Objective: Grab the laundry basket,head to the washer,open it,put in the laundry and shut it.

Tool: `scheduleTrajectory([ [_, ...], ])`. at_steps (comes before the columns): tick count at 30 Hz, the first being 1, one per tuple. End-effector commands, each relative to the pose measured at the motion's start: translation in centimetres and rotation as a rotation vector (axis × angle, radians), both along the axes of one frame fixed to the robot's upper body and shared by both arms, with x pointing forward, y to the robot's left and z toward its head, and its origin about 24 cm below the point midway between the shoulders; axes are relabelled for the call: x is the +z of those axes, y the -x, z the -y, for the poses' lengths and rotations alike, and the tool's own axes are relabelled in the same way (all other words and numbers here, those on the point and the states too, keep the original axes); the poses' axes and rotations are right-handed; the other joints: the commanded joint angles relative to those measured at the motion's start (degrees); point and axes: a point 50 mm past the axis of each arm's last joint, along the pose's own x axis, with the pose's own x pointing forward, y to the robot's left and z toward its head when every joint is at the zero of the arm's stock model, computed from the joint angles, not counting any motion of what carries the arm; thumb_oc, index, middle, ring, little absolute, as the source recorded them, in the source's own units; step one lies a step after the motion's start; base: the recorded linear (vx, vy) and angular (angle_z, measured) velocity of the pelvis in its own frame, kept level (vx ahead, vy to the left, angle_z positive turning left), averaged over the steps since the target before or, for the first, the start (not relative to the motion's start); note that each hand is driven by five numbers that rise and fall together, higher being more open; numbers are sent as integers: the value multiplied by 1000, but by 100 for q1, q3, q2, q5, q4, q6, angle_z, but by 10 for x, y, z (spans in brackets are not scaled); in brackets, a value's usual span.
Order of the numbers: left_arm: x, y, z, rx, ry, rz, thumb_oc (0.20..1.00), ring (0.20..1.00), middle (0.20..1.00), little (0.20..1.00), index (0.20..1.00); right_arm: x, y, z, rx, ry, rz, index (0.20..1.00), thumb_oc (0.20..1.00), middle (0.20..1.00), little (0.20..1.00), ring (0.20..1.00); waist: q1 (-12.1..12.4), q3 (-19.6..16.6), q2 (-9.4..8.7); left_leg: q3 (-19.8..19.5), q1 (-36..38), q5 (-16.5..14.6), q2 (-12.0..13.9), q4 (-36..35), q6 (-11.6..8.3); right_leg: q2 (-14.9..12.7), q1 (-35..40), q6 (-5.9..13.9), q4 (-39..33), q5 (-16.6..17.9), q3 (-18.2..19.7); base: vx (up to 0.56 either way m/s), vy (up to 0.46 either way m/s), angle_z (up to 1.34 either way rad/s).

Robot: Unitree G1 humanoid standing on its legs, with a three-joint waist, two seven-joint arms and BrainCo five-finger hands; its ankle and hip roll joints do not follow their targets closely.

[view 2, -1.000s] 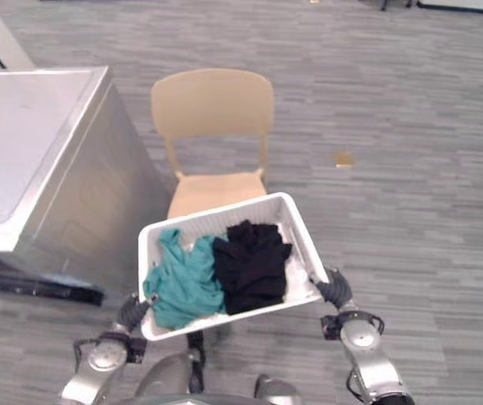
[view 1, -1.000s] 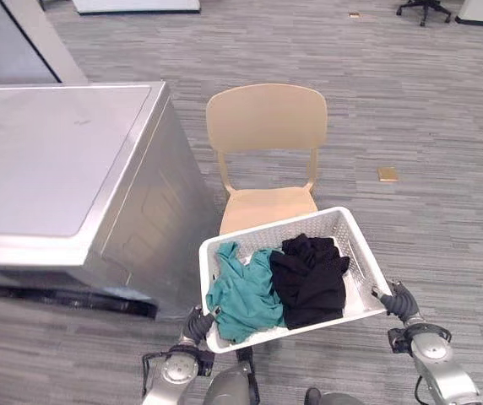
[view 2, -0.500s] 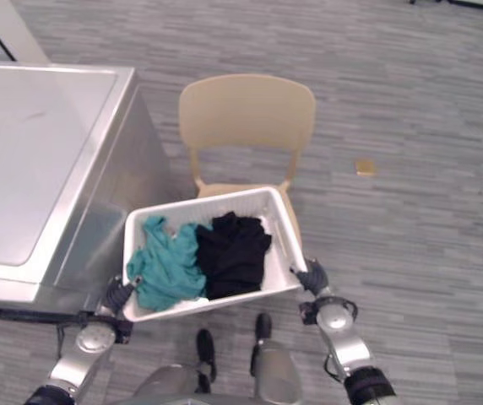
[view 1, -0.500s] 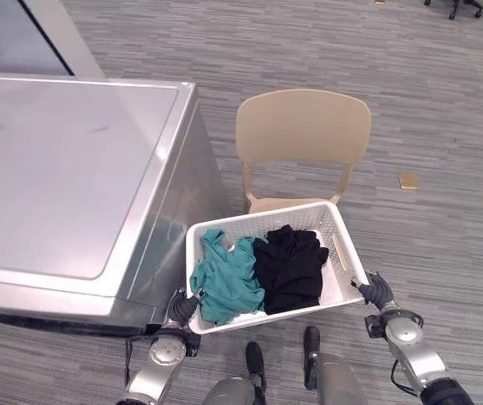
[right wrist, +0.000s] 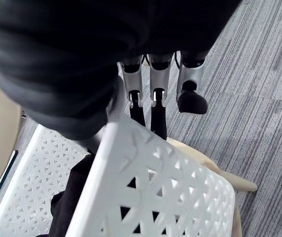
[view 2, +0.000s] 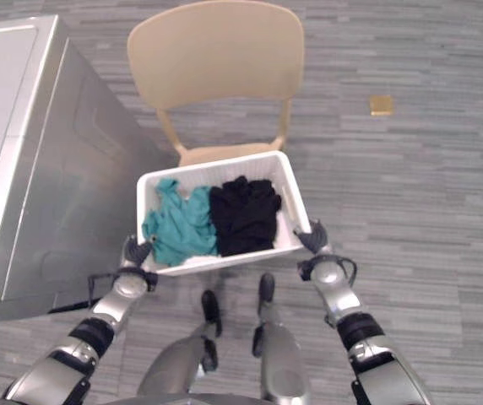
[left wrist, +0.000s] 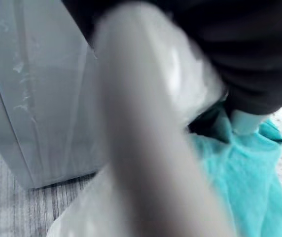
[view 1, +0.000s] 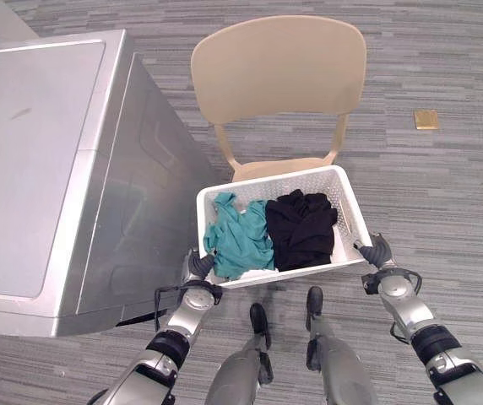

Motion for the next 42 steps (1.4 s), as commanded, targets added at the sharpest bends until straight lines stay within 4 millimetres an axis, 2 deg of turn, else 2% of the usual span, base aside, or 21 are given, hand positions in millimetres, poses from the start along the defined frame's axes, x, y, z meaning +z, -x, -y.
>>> scheduleTrajectory([
  [1,21,-14,24,-60,60,143,1000,1000,1000,1000,1000,-12,13,-42,142,-63,0,1000,1000,1000,1000,1000,-49,-88,-97,-144,-223,-2,258,69,-308,-310,142,630,1076,-1543,119,12,39,2],
  [8,-1,11,18,-32,99,72,1000,1000,1000,1000,1000,-32,35,-24,86,-83,-82,1000,1000,1000,1000,1000,-98,-275,-89,-102,200,-194,232,145,-298,-309,519,630,1119,-1650,161,63,33,1],
  [12,3,20,2,-25,82,95,1000,1000,1000,1000,1000,-34,44,-3,63,-43,-101,1000,1000,1000,1000,1000,-88,-414,-108,-113,444,-233,230,109,-323,-292,847,626,990,-1706,123,54,-20,-1],
  [13,3,20,2,-25,82,95,1000,1000,1000,1000,1000,-34,44,-3,63,-43,-101,1000,1000,1000,1000,1000,-88,-414,-108,-113,445,-233,230,109,-323,-292,847,626,989,-1706,123,38,-69,0],
  [14,10,26,-12,-9,73,131,1000,1000,1000,1000,1000,-25,45,16,45,-4,-73,1000,1000,1000,1000,1000,-64,-485,-128,-147,574,-226,238,58,-347,-275,1020,620,875,-1730,78,15,-85,1],
  [16,12,28,-17,-7,76,139,1000,1000,1000,1000,1000,-22,46,23,33,5,-67,1000,1000,1000,1000,1000,-46,-516,-129,-151,594,-208,247,31,-357,-270,1068,619,827,-1714,54,-3,-70,3],
  [21,-2,56,-42,53,144,76,1000,1000,1000,1000,1000,-19,63,57,-2,52,-101,1000,1000,1000,1000,1000,7,-608,-159,-186,709,-149,270,-40,-404,-229,1300,598,736,-1760,-18,-36,-80,7],
  [25,-24,86,-52,87,180,-36,1000,1000,1000,1000,1000,-32,84,70,-35,41,-176,1000,1000,1000,1000,1000,41,-678,-169,-226,749,-99,298,-37,-434,-173,1433,564,696,-1813,-75,-74,-105,10],
  [27,-36,100,-53,88,187,-106,1000,1000,1000,1000,1000,-43,94,71,-42,30,-225,1000,1000,1000,1000,1000,73,-707,-154,-268,756,-74,312,-6,-447,-141,1526,536,671,-1865,-106,-65,-81,10],
  [28,-36,100,-53,88,187,-106,1000,1000,1000,1000,1000,-43,94,71,-42,30,-225,1000,1000,1000,1000,1000,72,-706,-154,-269,756,-74,312,-6,-448,-141,1527,536,670,-1865,-107,-104,-112,17],
  [30,-62,125,-51,74,173,-265,1000,1000,1000,1000,1000,-70,111,62,-18,25,-353,1000,1000,1000,1000,1000,234,-541,-126,-495,423,129,368,316,-543,-45,1649,388,587,-1965,-220,-249,-181,21],
  [34,-69,126,-50,88,173,-299,1000,1000,1000,1000,1000,-80,113,56,-16,12,-397,1000,1000,1000,1000,1000,356,-378,-107,-725,-62,218,255,634,-682,-116,1473,323,543,-1855,-453,-267,-61,59],
  [36,-74,127,-46,97,187,-320,1000,1000,1000,1000,1000,-86,112,50,1,16,-430,1000,1000,1000,1000,1000,391,-349,-141,-803,-134,3,176,857,-613,-270,1318,345,491,-1703,-636,-178,12,67],
  [38,-77,130,-45,104,190,-337,1000,1000,1000,1000,1000,-90,112,44,21,15,-447,1000,1000,1000,1000,1000,363,-367,-168,-703,-64,-316,199,1099,-528,-420,1188,397,415,-1542,-771,-149,48,56],
  [39,-77,130,-45,104,190,-337,1000,1000,1000,1000,1000,-90,112,44,21,15,-447,1000,1000,1000,1000,1000,362,-364,-166,-705,-68,-324,201,1111,-528,-418,1191,397,414,-1542,-772,-117,55,54],
  [40,-79,130,-43,105,187,-347,1000,1000,1000,1000,1000,-92,112,40,32,18,-456,1000,1000,1000,1000,1000,333,-361,-177,-604,-4,-494,263,1249,-503,-504,1140,412,386,-1481,-847,-57,115,54],
  [41,-81,130,-41,110,191,-357,1000,1000,1000,1000,1000,-94,111,36,48,21,-466,1000,1000,1000,1000,1000,293,-374,-168,-459,183,-787,465,1453,-548,-599,1147,455,345,-1509,-962,-121,245,78],
  [42,-80,126,-37,101,204,-346,1000,1000,1000,1000,1000,-96,113,36,40,19,-473,1000,1000,1000,1000,1000,215,-380,-152,-174,401,-818,804,1461,-611,-750,1172,506,282,-1419,-1244,-116,423,68],
])
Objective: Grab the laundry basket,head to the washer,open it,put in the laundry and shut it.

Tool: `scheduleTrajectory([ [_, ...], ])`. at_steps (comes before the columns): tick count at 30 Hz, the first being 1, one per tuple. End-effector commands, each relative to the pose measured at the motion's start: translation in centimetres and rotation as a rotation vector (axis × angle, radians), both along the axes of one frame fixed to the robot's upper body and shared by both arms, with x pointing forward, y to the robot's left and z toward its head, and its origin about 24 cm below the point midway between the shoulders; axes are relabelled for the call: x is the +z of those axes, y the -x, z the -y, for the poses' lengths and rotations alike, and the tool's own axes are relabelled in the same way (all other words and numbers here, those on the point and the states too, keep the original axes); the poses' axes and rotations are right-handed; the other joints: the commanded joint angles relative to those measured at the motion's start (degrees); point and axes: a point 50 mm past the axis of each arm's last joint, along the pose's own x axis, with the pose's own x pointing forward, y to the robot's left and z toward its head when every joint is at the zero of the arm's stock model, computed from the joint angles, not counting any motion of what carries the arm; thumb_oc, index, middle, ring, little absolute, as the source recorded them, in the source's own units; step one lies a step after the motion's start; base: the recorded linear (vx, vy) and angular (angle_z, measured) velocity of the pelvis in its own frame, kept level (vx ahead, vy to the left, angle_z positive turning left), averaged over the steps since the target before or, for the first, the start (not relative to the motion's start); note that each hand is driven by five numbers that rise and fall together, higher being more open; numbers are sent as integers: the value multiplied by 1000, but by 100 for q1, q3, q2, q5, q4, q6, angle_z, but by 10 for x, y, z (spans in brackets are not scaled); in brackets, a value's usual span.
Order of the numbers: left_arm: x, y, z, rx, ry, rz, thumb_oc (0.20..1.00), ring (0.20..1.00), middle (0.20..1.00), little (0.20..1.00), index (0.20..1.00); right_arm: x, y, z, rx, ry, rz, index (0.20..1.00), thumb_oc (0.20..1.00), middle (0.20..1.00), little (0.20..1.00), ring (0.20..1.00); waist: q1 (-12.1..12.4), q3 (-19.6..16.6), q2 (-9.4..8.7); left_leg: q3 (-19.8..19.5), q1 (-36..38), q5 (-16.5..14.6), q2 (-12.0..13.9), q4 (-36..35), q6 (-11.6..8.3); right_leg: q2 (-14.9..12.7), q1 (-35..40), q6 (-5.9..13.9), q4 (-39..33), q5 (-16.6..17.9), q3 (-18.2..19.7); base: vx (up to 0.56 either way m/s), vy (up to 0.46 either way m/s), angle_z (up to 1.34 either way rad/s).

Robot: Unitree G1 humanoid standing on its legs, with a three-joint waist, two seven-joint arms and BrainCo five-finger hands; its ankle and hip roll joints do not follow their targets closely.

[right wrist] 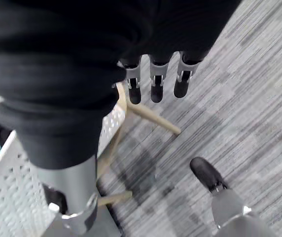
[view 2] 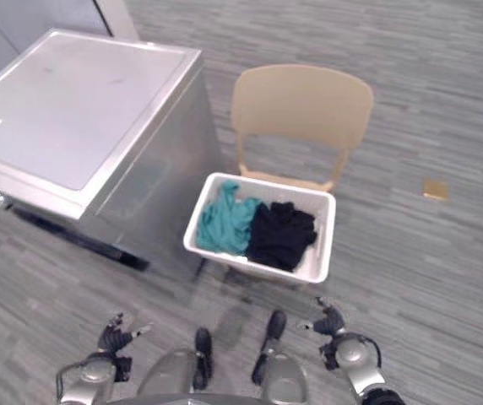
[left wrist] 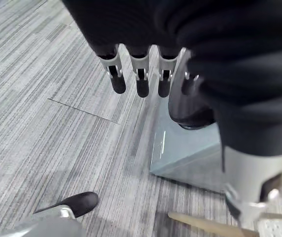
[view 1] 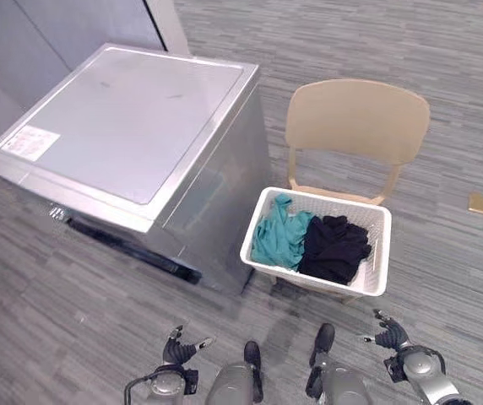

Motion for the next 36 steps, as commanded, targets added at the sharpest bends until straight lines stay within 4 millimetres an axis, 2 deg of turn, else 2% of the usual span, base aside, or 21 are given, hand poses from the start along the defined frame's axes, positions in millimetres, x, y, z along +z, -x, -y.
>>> scheduleTrajectory([
  [1,13,-19,1,-14,-2,92,1000,1000,1000,1000,1000,0,-3,-1,7,14,16,1000,1000,1000,1000,1000,-165,-97,-1,779,239,196,800,-488,-350,-385,373,863,272,-1036,-322,-135,453,108],
  [4,17,-28,5,-51,2,114,1000,1000,1000,1000,1000,-5,4,0,-41,-4,-12,1000,1000,1000,1000,1000,-315,-195,75,1289,413,453,1044,-1029,-513,-714,407,1095,209,-794,-701,-28,416,123],
  [6,17,-28,5,-69,-3,109,1000,1000,1000,1000,1000,-6,4,-1,-58,-13,-8,1000,1000,1000,1000,1000,-263,-250,67,1127,353,444,863,-1163,-489,-933,416,1197,318,-673,-779,91,478,112],
  [7,18,-27,0,-92,-26,103,1000,1000,1000,1000,1000,-3,-1,-4,-43,-10,13,1000,1000,1000,1000,1000,-220,-167,18,905,234,221,604,-1085,-296,-1242,376,1251,735,-660,-680,86,401,116],
  [8,18,-27,-1,-92,-27,103,1000,1000,1000,1000,1000,-3,-1,-5,-43,-11,13,1000,1000,1000,1000,1000,-227,-165,3,898,227,204,582,-1069,-280,-1276,365,1265,772,-674,-679,94,356,107],
  [9,21,-29,-4,-96,-33,115,1000,1000,1000,1000,1000,2,-7,-9,-47,-38,45,1000,1000,1000,1000,1000,-280,-98,-23,740,234,106,438,-1057,-194,-1303,267,1214,986,-669,-335,34,111,92],
  [10,21,-30,-4,-96,-34,115,1000,1000,1000,1000,1000,2,-7,-9,-47,-39,45,1000,1000,1000,1000,1000,-277,-94,-37,745,234,93,423,-1047,-185,-1327,249,1223,1023,-686,-319,69,290,111],
  [11,25,-32,-11,-90,-56,129,1000,1000,1000,1000,1000,8,-15,-15,-27,-58,83,1000,1000,1000,1000,1000,-377,38,-39,481,256,14,181,-1075,-20,-935,-104,1135,1429,-879,712,4,281,96],
  [12,27,-34,-13,-84,-57,142,1000,1000,1000,1000,1000,13,-21,-19,-8,-62,112,1000,1000,1000,1000,1000,-356,68,-60,452,206,115,67,-1088,77,-648,-271,1020,1507,-942,976,41,359,89],
  [13,28,-32,-17,-70,-70,142,1000,1000,1000,1000,1000,24,-35,-28,56,-59,168,1000,1000,1000,1000,1000,-295,105,-51,358,258,125,-58,-1181,156,-331,-405,940,1585,-1104,963,24,188,55],
  [14,27,-31,-18,-72,-75,135,1000,1000,1000,1000,1000,30,-42,-33,94,-53,193,1000,1000,1000,1000,1000,-253,121,-51,293,263,131,-114,-1215,187,-194,-492,883,1566,-1160,857,76,105,50],
  [16,26,-31,-18,-65,-71,134,1000,1000,1000,1000,1000,43,-55,-38,127,-58,253,1000,1000,1000,1000,1000,-234,160,-63,170,302,98,-238,-1235,210,33,-663,853,1442,-1162,725,66,23,21],
  [17,26,-31,-18,-65,-71,134,1000,1000,1000,1000,1000,43,-55,-38,127,-58,253,1000,1000,1000,1000,1000,-234,161,-62,170,303,98,-238,-1235,210,33,-662,853,1442,-1162,724,115,11,60],
  [18,23,-27,-21,-62,-91,104,1000,1000,1000,1000,1000,44,-55,-36,118,-57,256,1000,1000,1000,1000,1000,-232,138,-104,86,347,12,-345,-1195,206,164,-483,827,1115,-1216,756,121,-42,102],
  [19,25,-29,-15,-74,-71,133,1000,1000,1000,1000,1000,56,-67,-44,120,-98,328,1000,1000,1000,1000,1000,-185,104,-132,-121,242,-4,-465,-1063,211,238,-383,809,956,-1190,1084,141,-70,96],
  [20,25,-28,-12,-60,-39,146,1000,1000,1000,1000,1000,58,-71,-46,116,-117,331,1000,1000,1000,1000,1000,-157,75,-123,-211,186,4,-507,-1029,199,316,-388,800,962,-1154,1282,58,-71,70],
  [21,25,-29,-12,-60,-40,146,1000,1000,1000,1000,1000,58,-71,-46,116,-117,332,1000,1000,1000,1000,1000,-161,55,-128,-212,158,17,-512,-1030,201,311,-410,800,953,-1140,1280,96,-57,66],
  [22,23,-23,-9,-31,-6,141,1000,1000,1000,1000,1000,62,-79,-53,127,-127,344,1000,1000,1000,1000,1000,-20,-9,-67,-243,158,-7,-526,-1027,178,251,-273,790,799,-1044,1046,84,-59,84],
  [26,19,-17,-6,-41,14,120,1000,1000,1000,1000,1000,73,-93,-61,136,-135,391,1000,1000,1000,1000,1000,86,-149,14,-321,61,90,-517,-1104,142,269,-141,801,400,-966,870,73,-35,38],
  [31,22,-20,-4,-52,11,138,1000,1000,1000,1000,1000,121,-126,-54,73,-92,606,1000,1000,1000,1000,1000,235,-95,108,-338,-5,328,-434,-1421,85,287,-86,835,73,-863,684,2,5,13],
  [36,25,-25,-3,-41,6,164,1000,1000,1000,1000,1000,153,-137,-50,16,-93,762,1000,1000,1000,1000,1000,288,9,115,-378,-52,460,-416,-1621,73,279,-142,850,35,-836,651,-21,30,13],
])
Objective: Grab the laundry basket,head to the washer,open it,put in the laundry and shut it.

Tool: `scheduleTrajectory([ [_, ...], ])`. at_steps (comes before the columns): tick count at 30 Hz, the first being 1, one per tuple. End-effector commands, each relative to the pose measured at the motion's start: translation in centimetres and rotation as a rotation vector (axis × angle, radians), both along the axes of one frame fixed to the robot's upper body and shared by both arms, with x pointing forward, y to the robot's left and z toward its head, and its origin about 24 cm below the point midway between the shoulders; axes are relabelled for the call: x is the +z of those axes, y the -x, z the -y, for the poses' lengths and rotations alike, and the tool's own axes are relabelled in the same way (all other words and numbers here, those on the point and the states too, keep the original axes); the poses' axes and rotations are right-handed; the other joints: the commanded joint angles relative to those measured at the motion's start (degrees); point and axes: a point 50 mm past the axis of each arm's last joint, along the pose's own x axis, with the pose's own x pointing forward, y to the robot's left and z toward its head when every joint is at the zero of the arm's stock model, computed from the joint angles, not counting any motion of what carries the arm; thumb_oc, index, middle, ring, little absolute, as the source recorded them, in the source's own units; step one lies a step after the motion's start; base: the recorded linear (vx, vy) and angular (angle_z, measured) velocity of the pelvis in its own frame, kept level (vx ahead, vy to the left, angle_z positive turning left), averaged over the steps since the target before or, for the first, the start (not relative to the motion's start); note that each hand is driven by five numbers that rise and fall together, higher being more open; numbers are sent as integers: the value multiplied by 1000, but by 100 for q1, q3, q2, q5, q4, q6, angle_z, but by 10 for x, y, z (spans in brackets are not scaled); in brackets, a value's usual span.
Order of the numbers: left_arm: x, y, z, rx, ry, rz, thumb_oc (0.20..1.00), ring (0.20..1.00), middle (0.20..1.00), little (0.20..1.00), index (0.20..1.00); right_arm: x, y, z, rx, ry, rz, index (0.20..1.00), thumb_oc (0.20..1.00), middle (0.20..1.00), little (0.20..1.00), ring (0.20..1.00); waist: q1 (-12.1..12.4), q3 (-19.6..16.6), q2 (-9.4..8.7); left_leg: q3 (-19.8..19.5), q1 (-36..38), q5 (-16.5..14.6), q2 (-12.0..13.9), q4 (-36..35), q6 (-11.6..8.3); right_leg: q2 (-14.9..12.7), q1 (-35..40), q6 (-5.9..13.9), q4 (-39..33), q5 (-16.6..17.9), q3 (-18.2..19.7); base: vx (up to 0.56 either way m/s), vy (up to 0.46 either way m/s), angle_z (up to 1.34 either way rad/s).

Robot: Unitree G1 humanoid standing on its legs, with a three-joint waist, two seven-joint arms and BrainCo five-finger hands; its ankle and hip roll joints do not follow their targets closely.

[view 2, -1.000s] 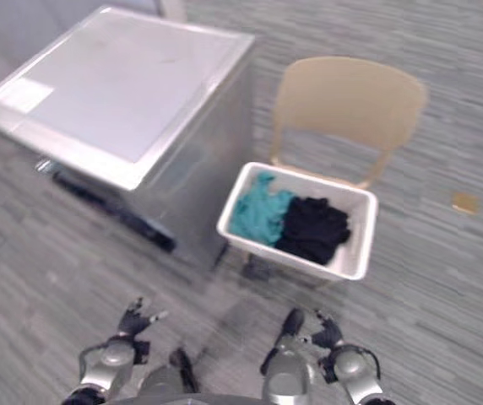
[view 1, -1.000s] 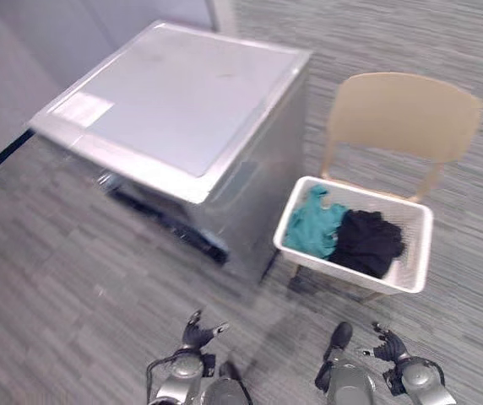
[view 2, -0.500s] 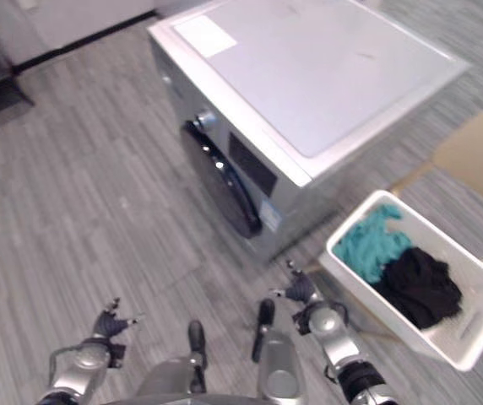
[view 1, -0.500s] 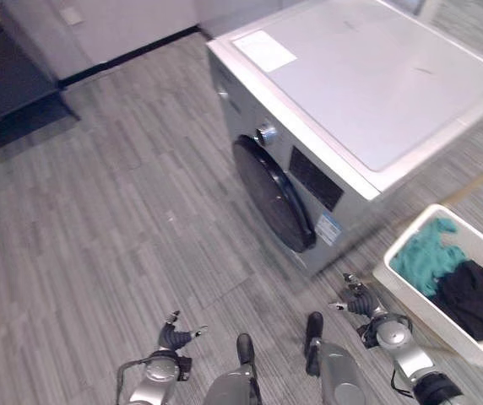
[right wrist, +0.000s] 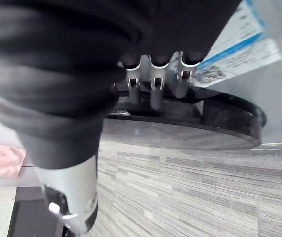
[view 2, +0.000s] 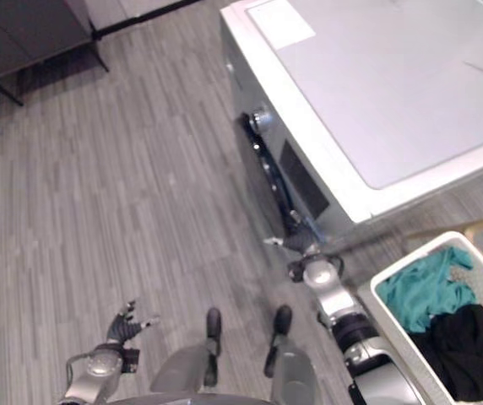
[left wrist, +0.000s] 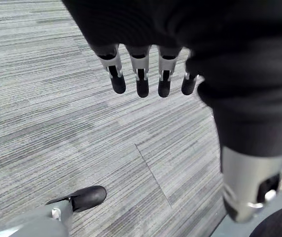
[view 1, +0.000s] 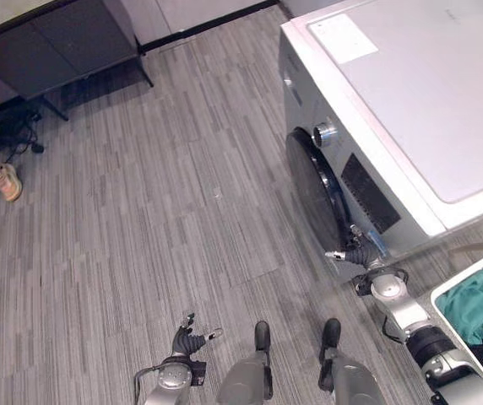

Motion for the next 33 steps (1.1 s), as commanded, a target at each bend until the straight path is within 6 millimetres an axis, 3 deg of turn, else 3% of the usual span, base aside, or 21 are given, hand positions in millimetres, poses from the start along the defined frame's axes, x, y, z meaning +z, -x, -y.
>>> scheduleTrajectory([
  [1,12,-14,-14,32,-37,75,1000,1000,1000,1000,1000,40,-12,3,-71,-50,223,1000,1000,1000,1000,1000,-14,56,-442,3,111,-334,-443,-62,24,-266,308,466,-722,-269,-137,-7,43,4],
  [8,14,-17,-7,-28,-36,82,1000,1000,1000,1000,1000,37,-14,-16,-34,-113,209,1000,1000,1000,1000,1000,43,213,-392,-10,19,-328,-493,-73,60,-356,135,497,-605,-212,-116,-19,63,0],
  [13,21,-28,-12,-31,-42,114,1000,1000,1000,1000,1000,44,-36,-51,110,-125,144,1000,1000,1000,1000,1000,327,355,-430,-73,-215,-283,-551,-4,84,-457,-40,531,-540,-128,-166,-20,53,-5],
  [16,23,-34,-16,-22,-57,120,1000,1000,1000,1000,1000,63,-43,-86,272,-129,172,1000,1000,1000,1000,1000,495,418,-505,-152,-283,-273,-563,45,86,-513,-46,533,-479,-139,-229,6,23,-1],
  [20,23,-38,-18,-34,-85,107,1000,1000,1000,1000,1000,96,-34,-156,536,-223,238,1000,1000,1000,1000,1000,744,479,-568,-338,-357,-288,-597,124,92,-595,-30,541,-373,-178,-389,11,4,23],
  [21,23,-38,-18,-34,-85,107,1000,1000,1000,1000,1000,96,-34,-156,536,-223,238,1000,1000,1000,1000,1000,741,480,-569,-340,-358,-289,-597,126,91,-595,-29,541,-372,-179,-391,6,-41,35],
  [22,23,-43,-17,-52,-98,101,1000,1000,1000,1000,1000,126,-28,-190,673,-252,306,1000,1000,1000,1000,1000,916,503,-588,-482,-454,-298,-615,206,75,-640,-12,538,-326,-207,-518,11,-34,37],
  [25,26,-51,-17,-68,-115,122,1000,1000,1000,1000,1000,177,-21,-221,773,-340,450,1000,1000,1000,1000,1000,1160,514,-556,-703,-613,-299,-679,328,53,-697,35,526,-301,-244,-730,8,-29,46],
  [26,29,-55,-17,-75,-117,137,1000,1000,1000,1000,1000,189,-22,-219,770,-337,497,1000,1000,1000,1000,1000,1224,518,-544,-773,-668,-294,-694,357,46,-719,42,530,-293,-252,-816,1,-26,77],
  [29,32,-56,-21,-72,-124,147,1000,1000,1000,1000,1000,202,-32,-197,698,-290,570,1000,1000,1000,1000,1000,1285,502,-561,-871,-748,-288,-718,372,45,-734,69,540,-298,-268,-897,12,-5,75],
  [32,31,-51,-29,-54,-133,129,1000,1000,1000,1000,1000,190,-40,-170,616,-269,538,1000,1000,1000,1000,1000,1267,519,-630,-864,-764,-306,-715,377,59,-732,79,549,-279,-274,-879,24,16,59],
  [33,31,-49,-31,-47,-138,121,1000,1000,1000,1000,1000,176,-39,-163,598,-271,499,1000,1000,1000,1000,1000,1225,535,-671,-822,-766,-325,-712,393,65,-731,68,560,-268,-265,-865,26,6,18],
])
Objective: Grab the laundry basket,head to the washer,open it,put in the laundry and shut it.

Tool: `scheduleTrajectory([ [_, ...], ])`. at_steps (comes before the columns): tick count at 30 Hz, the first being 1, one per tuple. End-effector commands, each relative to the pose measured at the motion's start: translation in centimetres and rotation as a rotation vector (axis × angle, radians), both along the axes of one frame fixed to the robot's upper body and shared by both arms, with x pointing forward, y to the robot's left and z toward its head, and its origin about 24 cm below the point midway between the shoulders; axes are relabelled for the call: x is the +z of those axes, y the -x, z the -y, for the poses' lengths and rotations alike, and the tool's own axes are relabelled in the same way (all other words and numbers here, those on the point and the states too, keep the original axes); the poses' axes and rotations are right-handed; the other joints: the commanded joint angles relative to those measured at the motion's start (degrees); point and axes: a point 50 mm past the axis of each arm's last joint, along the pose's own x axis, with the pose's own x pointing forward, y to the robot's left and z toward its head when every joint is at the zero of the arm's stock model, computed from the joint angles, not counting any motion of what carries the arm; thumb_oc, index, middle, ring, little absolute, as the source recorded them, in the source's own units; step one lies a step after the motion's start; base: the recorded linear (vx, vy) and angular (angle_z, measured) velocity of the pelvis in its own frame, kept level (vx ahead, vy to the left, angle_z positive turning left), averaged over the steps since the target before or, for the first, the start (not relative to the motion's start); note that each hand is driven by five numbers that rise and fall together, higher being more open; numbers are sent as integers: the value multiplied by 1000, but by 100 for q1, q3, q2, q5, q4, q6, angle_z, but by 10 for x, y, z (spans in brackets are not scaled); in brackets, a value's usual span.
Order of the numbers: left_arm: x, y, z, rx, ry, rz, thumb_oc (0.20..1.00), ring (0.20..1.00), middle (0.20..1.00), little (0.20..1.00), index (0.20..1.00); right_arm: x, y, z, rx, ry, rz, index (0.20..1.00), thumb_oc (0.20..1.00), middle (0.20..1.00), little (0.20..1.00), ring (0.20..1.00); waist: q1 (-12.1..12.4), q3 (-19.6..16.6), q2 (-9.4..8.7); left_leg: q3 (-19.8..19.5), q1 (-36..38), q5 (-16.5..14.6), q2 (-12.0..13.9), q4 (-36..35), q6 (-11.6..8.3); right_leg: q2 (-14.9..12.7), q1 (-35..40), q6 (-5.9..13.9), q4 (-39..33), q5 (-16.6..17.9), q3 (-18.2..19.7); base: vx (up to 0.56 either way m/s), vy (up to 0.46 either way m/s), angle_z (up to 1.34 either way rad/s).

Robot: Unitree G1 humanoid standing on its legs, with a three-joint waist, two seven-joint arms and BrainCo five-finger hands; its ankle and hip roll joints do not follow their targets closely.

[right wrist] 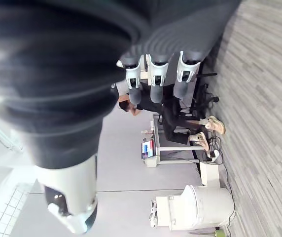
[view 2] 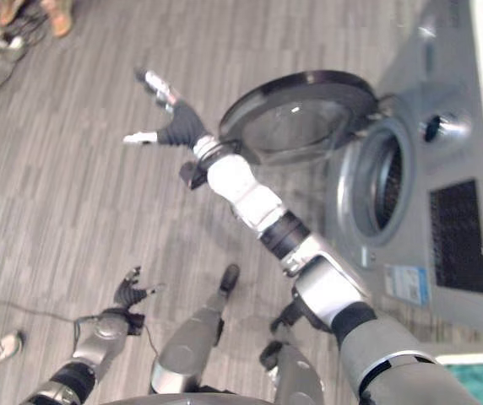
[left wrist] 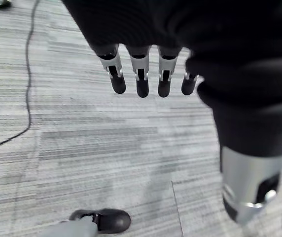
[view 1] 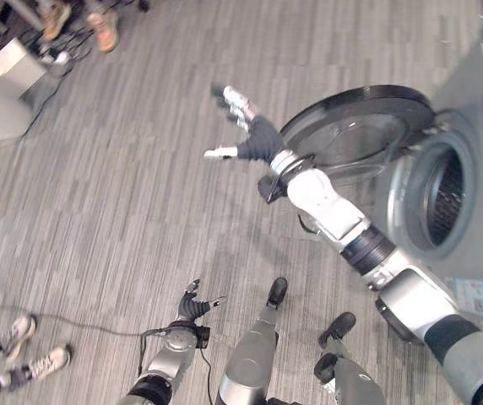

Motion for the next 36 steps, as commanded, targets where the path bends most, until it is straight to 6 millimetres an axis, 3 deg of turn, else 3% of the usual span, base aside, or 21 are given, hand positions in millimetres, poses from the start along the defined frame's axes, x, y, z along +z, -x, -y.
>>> scheduleTrajectory([
  [1,7,1,-20,16,-51,13,1000,1000,1000,1000,1000,-46,4,19,-44,-2,-122,1000,1000,1000,1000,1000,-214,-9,-452,438,3,-700,-364,452,182,-408,-138,426,147,-434,525,0,0,0],
  [7,14,-3,-11,-11,-56,63,1000,1000,1000,1000,1000,-128,37,73,-109,116,-297,1000,1000,1000,1000,1000,-685,68,-640,835,111,-840,-303,476,226,-388,-250,491,128,-313,838,34,23,-31],
  [9,18,-8,-6,-28,-54,86,1000,1000,1000,1000,1000,-139,45,81,-120,133,-319,1000,1000,1000,1000,1000,-802,67,-676,927,150,-860,-290,456,239,-387,-277,504,120,-283,906,35,23,-62],
  [10,29,-21,-1,-62,-70,143,1000,1000,1000,1000,1000,-162,56,101,-167,200,-369,1000,1000,1000,1000,1000,-1034,55,-737,1074,198,-888,-276,423,251,-376,-345,526,122,-254,1026,21,18,-73],
  [12,36,-28,2,-79,-80,176,1000,1000,1000,1000,1000,-171,61,110,-191,236,-386,1000,1000,1000,1000,1000,-1139,43,-766,1149,220,-904,-263,407,255,-370,-385,532,124,-247,1097,30,29,-81],
  [15,83,-78,19,-167,-195,377,1000,1000,1000,1000,1000,-222,86,146,-317,352,-561,1000,1000,1000,1000,1000,-1694,31,-874,1475,256,-951,-248,384,278,-332,-624,551,168,-197,1422,16,41,-65],
  [16,98,-91,19,-177,-238,426,1000,1000,1000,1000,1000,-229,90,152,-339,369,-586,1000,1000,1000,1000,1000,-1807,36,-906,1552,247,-955,-242,366,284,-311,-708,559,187,-175,1500,-31,15,-81],
  [17,129,-117,15,-171,-321,515,1000,1000,1000,1000,1000,-232,92,161,-370,378,-600,1000,1000,1000,1000,1000,-1990,74,-948,1672,183,-928,-223,348,291,-265,-860,574,192,-130,1619,-55,0,-90],
  [18,174,-143,-1,-165,-480,607,1000,1000,1000,1000,1000,-229,91,170,-395,378,-583,1000,1000,1000,1000,1000,-2175,131,-978,1775,115,-895,-196,325,294,-223,-1023,586,217,-93,1736,-72,-16,-81],
  [20,229,-166,-34,-137,-735,642,1000,1000,1000,1000,1000,-214,89,182,-411,360,-525,1000,1000,1000,1000,1000,-2374,259,-994,1899,-27,-880,-158,419,297,-190,-1253,587,333,-72,1838,-61,4,-79],
  [23,256,-169,-68,-63,-878,592,1000,1000,1000,1000,1000,-197,85,189,-409,345,-461,1000,1000,1000,1000,1000,-2510,429,-1009,2031,-168,-932,-124,622,315,-160,-1421,588,445,-57,1899,-9,17,-62],
  [24,260,-168,-77,-28,-882,576,1000,1000,1000,1000,1000,-194,83,191,-415,340,-447,1000,1000,1000,1000,1000,-2518,456,-972,1989,-148,-1079,-78,670,283,-105,-1414,636,481,-167,1943,66,11,-50],
  [29,262,-152,-123,146,-864,495,1000,1000,1000,1000,1000,-184,81,197,-449,306,-414,1000,1000,1000,1000,1000,-2575,570,-1017,1998,-302,-1067,-45,742,270,-84,-1506,639,444,-92,1929,36,-9,-11],
  [36,226,-118,-163,287,-820,356,1000,1000,1000,1000,1000,-192,85,195,-466,250,-447,1000,1000,1000,1000,1000,-2501,556,-1061,1933,-283,-1073,-52,695,244,-82,-1413,643,307,-34,1903,40,15,12],
])
